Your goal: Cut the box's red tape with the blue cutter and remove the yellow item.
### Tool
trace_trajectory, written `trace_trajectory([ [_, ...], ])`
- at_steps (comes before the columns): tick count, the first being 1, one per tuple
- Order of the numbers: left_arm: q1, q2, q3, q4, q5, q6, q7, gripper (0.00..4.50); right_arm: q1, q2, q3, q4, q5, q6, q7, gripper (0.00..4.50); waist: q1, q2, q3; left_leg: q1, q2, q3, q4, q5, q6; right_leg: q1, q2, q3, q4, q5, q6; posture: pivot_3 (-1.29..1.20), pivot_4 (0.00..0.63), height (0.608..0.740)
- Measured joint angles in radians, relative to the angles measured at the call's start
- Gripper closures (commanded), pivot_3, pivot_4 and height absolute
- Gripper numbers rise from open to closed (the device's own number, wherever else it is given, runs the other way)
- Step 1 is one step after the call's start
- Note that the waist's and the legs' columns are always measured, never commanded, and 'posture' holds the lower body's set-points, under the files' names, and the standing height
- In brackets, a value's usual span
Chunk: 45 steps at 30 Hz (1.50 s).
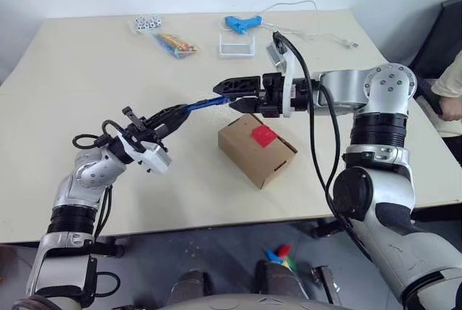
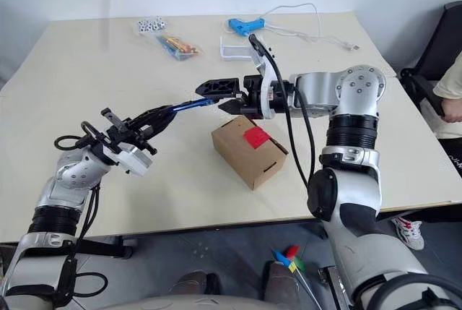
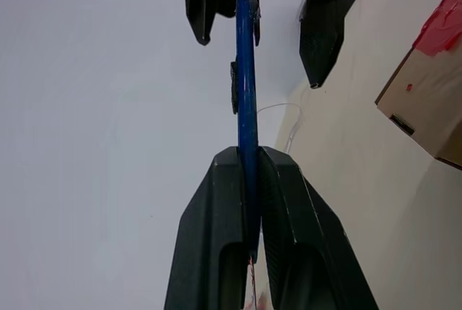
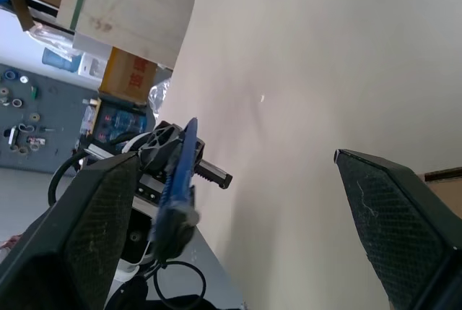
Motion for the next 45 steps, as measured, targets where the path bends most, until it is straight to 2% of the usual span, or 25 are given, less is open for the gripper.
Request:
trace_trajectory([
  [16,-0.017,0.021,-0.034,0.0,0.0,0.023,0.032,4.2,-0.02,0.0,0.053,0.001,-0.035,0.0,0.08,0.0,0.002,0.0,0.0,0.0,0.0,0.0,-0.001,0.0,0.0,0.0,0.0,-0.001,-0.001,0.0,0.0,0.0,0.15,0.74],
  [29,-0.019,0.03,-0.062,-0.002,0.0,0.027,0.033,4.2,-0.019,0.0,0.053,-0.026,-0.039,0.0,0.082,0.0,0.002,0.0,0.0,0.0,0.0,0.0,-0.004,0.0,0.0,0.0,0.0,-0.002,-0.005,0.0,0.0,0.0,0.15,0.74],
  [32,-0.026,0.032,-0.062,-0.002,0.0,0.027,0.033,4.2,-0.016,-0.001,0.061,-0.057,-0.032,0.0,0.092,0.59,0.002,0.0,0.0,0.0,0.0,0.0,-0.004,0.0,0.0,0.0,0.0,-0.002,-0.005,0.0,0.0,0.0,0.15,0.74],
  [42,-0.033,0.032,-0.07,0.002,0.004,0.03,0.037,4.2,0.0,-0.001,0.072,-0.078,-0.027,0.0,0.104,4.01,0.002,0.0,0.0,0.0,-0.001,0.0,-0.005,0.0,0.0,0.0,0.0,-0.002,-0.005,0.0,0.0,0.0,0.15,0.74],
  [43,-0.033,0.032,-0.07,0.003,0.005,0.031,0.043,4.2,0.0,-0.001,0.073,-0.078,-0.025,0.0,0.108,4.19,0.002,0.0,0.0,-0.001,-0.001,0.0,-0.005,0.0,0.0,0.0,0.0,-0.002,-0.005,0.0,0.0,0.0,0.15,0.74],
  [45,-0.033,0.032,-0.071,0.003,0.008,0.031,0.044,4.2,0.0,-0.001,0.073,-0.078,-0.026,0.0,0.111,4.19,0.002,0.0,0.0,0.0,-0.001,0.0,-0.005,0.0,0.0,0.0,0.0,-0.002,-0.005,0.0,0.0,0.0,0.15,0.74],
])
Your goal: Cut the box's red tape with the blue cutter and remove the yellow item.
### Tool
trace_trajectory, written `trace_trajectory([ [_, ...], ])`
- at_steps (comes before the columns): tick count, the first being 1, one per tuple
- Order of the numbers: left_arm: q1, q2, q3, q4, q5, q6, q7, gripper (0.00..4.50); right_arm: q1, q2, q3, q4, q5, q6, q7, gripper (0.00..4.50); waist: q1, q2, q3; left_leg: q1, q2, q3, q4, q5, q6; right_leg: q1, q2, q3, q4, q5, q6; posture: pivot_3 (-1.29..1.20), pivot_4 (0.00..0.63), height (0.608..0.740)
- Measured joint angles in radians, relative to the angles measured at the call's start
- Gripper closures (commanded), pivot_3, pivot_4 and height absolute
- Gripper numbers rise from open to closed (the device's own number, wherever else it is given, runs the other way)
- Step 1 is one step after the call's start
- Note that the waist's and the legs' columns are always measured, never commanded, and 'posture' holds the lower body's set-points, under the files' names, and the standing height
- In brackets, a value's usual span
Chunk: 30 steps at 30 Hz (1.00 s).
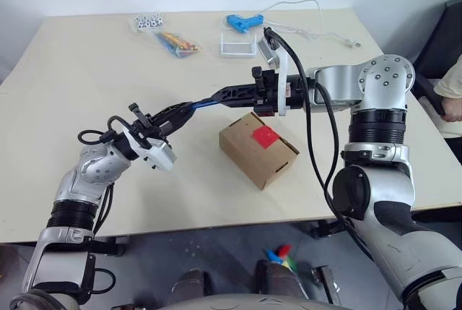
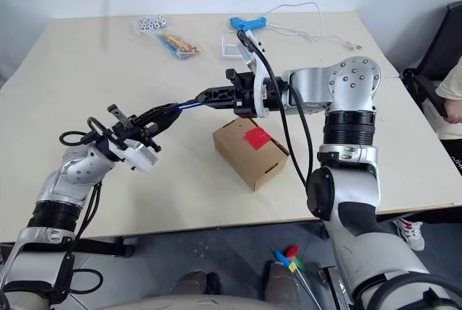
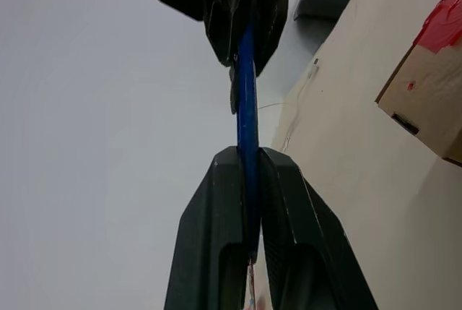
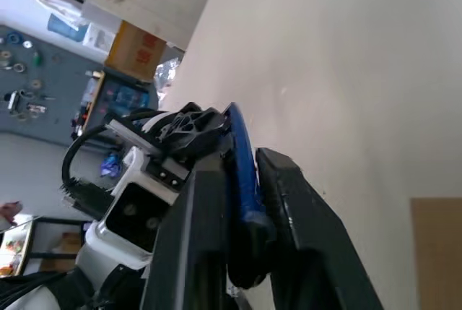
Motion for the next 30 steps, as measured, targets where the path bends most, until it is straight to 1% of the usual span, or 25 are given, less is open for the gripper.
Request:
trace_trajectory([
  [5,0.0,0.0,-0.011,-0.001,-0.004,0.023,-0.001,4.2,0.0,-0.004,0.009,-0.005,-0.004,0.0,0.002,4.19,0.0,0.0,0.0,0.0,0.0,0.0,0.0,0.0,0.0,0.0,0.0,0.0,0.0,0.0,0.0,0.0,0.15,0.74],
  [7,0.0,-0.005,-0.019,-0.01,-0.029,0.056,-0.016,4.2,0.0,-0.005,0.014,-0.019,-0.014,-0.001,0.004,4.19,0.001,0.0,0.0,0.0,0.0,0.0,0.0,0.0,0.0,0.0,0.0,0.0,0.0,0.0,0.0,0.0,0.15,0.74],
  [9,0.002,-0.02,-0.031,-0.038,-0.1,0.139,-0.066,4.2,0.001,-0.01,0.033,-0.051,-0.028,-0.007,0.012,4.2,0.001,0.0,0.0,0.0,0.0,0.0,0.0,0.0,0.0,0.0,0.0,0.0,0.0,0.0,0.0,0.0,0.15,0.74],
  [12,0.01,-0.023,-0.032,-0.083,-0.221,0.286,-0.159,3.61,0.016,-0.034,0.052,-0.106,-0.035,-0.011,0.029,4.23,0.0,0.0,0.0,0.0,0.0,-0.001,0.0,0.0,0.0,0.0,0.0,0.0,0.0,0.0,0.0,0.0,0.15,0.74],
  [13,0.019,-0.015,-0.016,-0.078,-0.257,0.336,-0.178,3.33,0.03,-0.047,0.053,-0.126,-0.036,-0.005,0.042,4.32,0.0,0.0,0.0,0.0,0.0,-0.001,0.0,0.0,0.0,0.0,0.0,0.0,0.0,0.0,0.0,0.0,0.15,0.74],
  [15,0.046,-0.004,0.012,-0.075,-0.326,0.439,-0.222,2.72,0.048,-0.066,0.054,-0.161,-0.04,-0.001,0.07,4.32,-0.001,0.001,0.0,0.0,0.0,0.0,0.0,0.0,0.0,0.0,0.0,0.0,0.0,0.0,0.0,0.0,0.15,0.74],
  [18,0.049,-0.012,0.021,-0.091,-0.392,0.542,-0.261,1.81,0.05,-0.068,0.061,-0.211,-0.052,-0.001,0.102,4.32,-0.001,0.001,0.0,0.0,0.0,0.0,0.0,0.0,0.0,0.0,0.0,0.0,-0.001,0.0,0.0,0.0,0.15,0.74],
  [24,0.055,-0.013,0.067,-0.159,-0.498,0.68,-0.318,0.01,0.072,-0.068,0.085,-0.283,-0.079,-0.002,0.153,4.32,0.0,0.001,0.0,0.0,0.0,0.0,0.0,0.0,0.0,0.0,0.0,0.0,-0.001,0.0,0.0,0.0,0.15,0.74],
  [30,0.089,-0.007,0.11,-0.177,-0.59,0.827,-0.397,0.0,0.076,-0.1,0.087,-0.336,-0.113,-0.011,0.196,4.32,0.001,0.001,0.0,0.0,0.0,0.0,0.0,0.0,-0.001,0.0,0.0,0.0,-0.001,0.0,0.0,0.0,0.15,0.74],
])
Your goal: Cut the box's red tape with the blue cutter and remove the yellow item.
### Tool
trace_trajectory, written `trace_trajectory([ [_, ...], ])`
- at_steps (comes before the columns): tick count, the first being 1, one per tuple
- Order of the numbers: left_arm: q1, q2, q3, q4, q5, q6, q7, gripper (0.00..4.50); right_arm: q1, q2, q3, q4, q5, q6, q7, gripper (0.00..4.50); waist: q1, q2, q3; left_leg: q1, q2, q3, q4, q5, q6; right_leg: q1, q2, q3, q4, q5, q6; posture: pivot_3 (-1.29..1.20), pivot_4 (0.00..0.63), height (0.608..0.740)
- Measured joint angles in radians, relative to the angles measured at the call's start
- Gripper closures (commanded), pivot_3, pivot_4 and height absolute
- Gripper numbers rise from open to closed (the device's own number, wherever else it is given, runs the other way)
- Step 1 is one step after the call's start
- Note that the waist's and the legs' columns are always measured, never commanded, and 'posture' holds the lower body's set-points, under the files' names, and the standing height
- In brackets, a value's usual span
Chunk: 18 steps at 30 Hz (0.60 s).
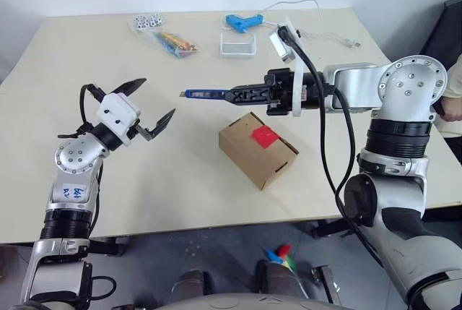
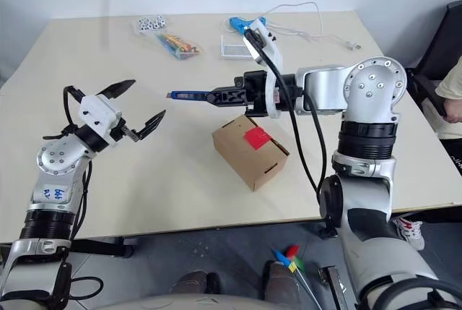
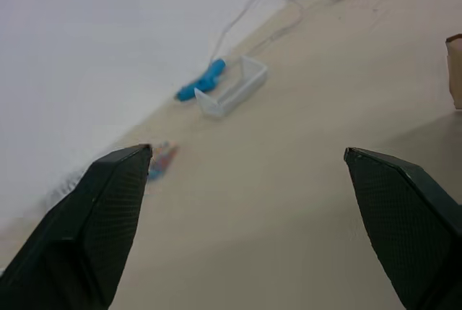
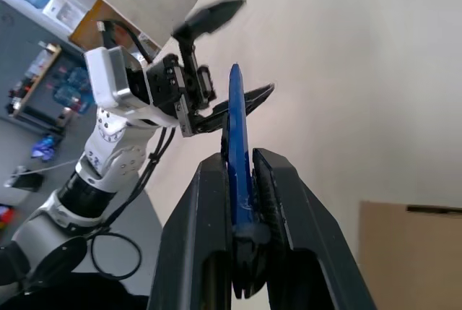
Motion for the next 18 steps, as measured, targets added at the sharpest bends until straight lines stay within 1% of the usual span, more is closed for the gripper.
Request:
trace_trajectory([
  [2,0.011,0.003,0.006,-0.039,-0.046,0.077,-0.036,0.0,0.01,-0.014,0.008,-0.033,-0.005,-0.004,0.016,4.32,0.002,0.0,0.0,0.0,0.0,0.0,0.0,0.0,0.0,0.0,0.0,0.0,0.0,0.0,0.0,0.0,0.15,0.74],
  [5,0.032,0.04,-0.001,-0.118,-0.119,0.284,-0.114,0.0,0.039,-0.077,0.045,-0.108,-0.022,-0.01,0.051,4.32,0.003,0.0,0.0,0.0,0.0,0.0,0.0,0.0,0.0,0.0,0.0,0.0,0.0,0.0,0.0,0.0,0.15,0.74],
  [8,0.033,0.048,-0.003,-0.174,-0.175,0.426,-0.161,0.0,0.048,-0.127,0.066,-0.153,-0.04,-0.028,0.082,4.32,0.002,0.0,0.0,0.0,0.0,0.0,0.0,0.0,0.0,0.0,0.0,0.001,0.0,0.0,0.0,0.0,0.15,0.74],
  [11,0.021,0.039,-0.009,-0.215,-0.219,0.507,-0.197,0.0,0.077,-0.195,0.094,-0.212,-0.066,-0.06,0.116,4.32,0.004,0.0,0.0,0.0,0.0,0.0,0.0,0.0,-0.001,0.0,0.0,0.0,-0.001,0.0,0.0,0.0,0.15,0.74],
  [18,-0.043,0.021,-0.031,-0.219,-0.25,0.599,-0.261,0.0,0.169,-0.363,0.116,-0.309,-0.119,-0.118,0.176,4.32,0.005,0.0,0.0,0.0,0.0,0.001,0.0,0.0,0.0,0.0,0.0,0.001,-0.002,0.0,0.0,0.0,0.15,0.74],
])
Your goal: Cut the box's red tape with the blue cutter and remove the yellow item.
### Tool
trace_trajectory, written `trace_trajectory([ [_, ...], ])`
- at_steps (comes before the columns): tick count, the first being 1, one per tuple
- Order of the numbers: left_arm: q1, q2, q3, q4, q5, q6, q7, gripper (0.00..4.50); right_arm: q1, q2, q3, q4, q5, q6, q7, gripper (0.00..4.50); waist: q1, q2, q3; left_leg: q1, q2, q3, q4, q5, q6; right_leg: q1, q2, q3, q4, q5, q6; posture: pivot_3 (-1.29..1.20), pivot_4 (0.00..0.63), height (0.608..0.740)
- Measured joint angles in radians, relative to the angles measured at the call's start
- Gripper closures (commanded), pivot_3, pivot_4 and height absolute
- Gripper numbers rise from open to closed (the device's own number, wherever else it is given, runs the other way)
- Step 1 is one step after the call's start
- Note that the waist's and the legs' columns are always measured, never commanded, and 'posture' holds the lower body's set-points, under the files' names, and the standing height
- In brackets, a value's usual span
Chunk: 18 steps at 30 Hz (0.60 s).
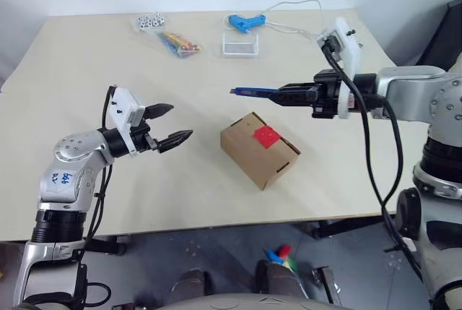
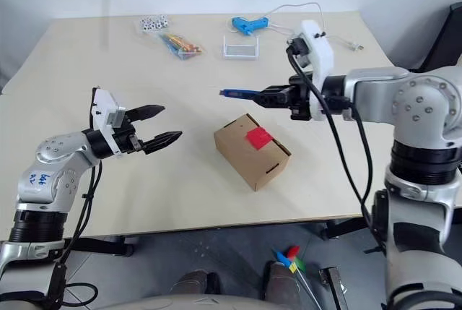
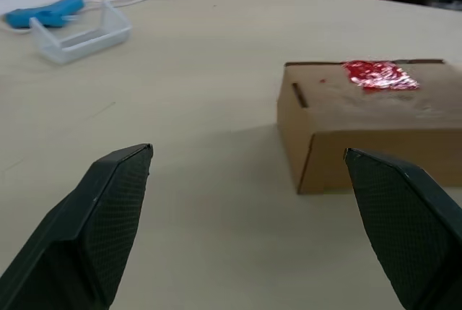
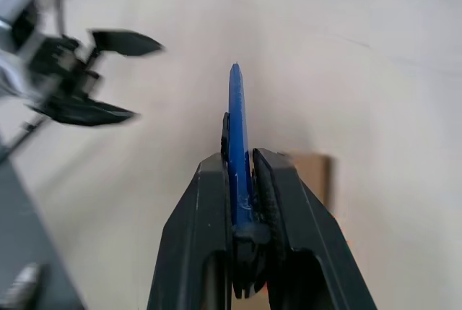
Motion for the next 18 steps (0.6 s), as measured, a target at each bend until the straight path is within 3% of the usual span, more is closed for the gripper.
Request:
trace_trajectory([
  [2,-0.036,-0.011,-0.027,0.001,0.001,0.016,-0.028,0.0,0.031,-0.043,-0.001,-0.028,-0.004,-0.004,0.013,4.32,0.004,0.0,0.0,0.0,0.0,0.0,0.0,0.0,0.0,0.0,0.0,0.0,0.0,0.0,0.0,0.0,0.15,0.74],
  [5,-0.134,-0.058,-0.077,0.025,0.004,0.037,-0.059,0.6,0.081,-0.095,-0.008,-0.064,-0.018,-0.011,0.018,4.32,0.015,-0.001,0.0,0.0,0.0,0.001,0.001,0.0,0.0,0.001,0.0,0.0,-0.001,0.0,0.0,0.0,0.15,0.74],
  [16,-0.374,-0.13,-0.256,0.217,0.112,0.106,-0.176,4.04,0.131,-0.156,-0.019,-0.171,-0.038,-0.009,0.013,4.32,0.029,-0.001,0.001,0.0,0.0,0.002,0.001,0.0,-0.001,0.001,0.001,0.001,-0.002,0.0,0.0,0.0,0.15,0.74],
  [18,-0.402,-0.144,-0.276,0.251,0.131,0.115,-0.189,4.5,0.134,-0.161,-0.017,-0.182,-0.041,-0.009,0.013,4.32,0.028,-0.001,0.001,0.0,0.0,0.002,0.001,0.0,-0.001,0.001,0.001,0.001,-0.002,0.0,0.0,0.0,0.15,0.74],
])
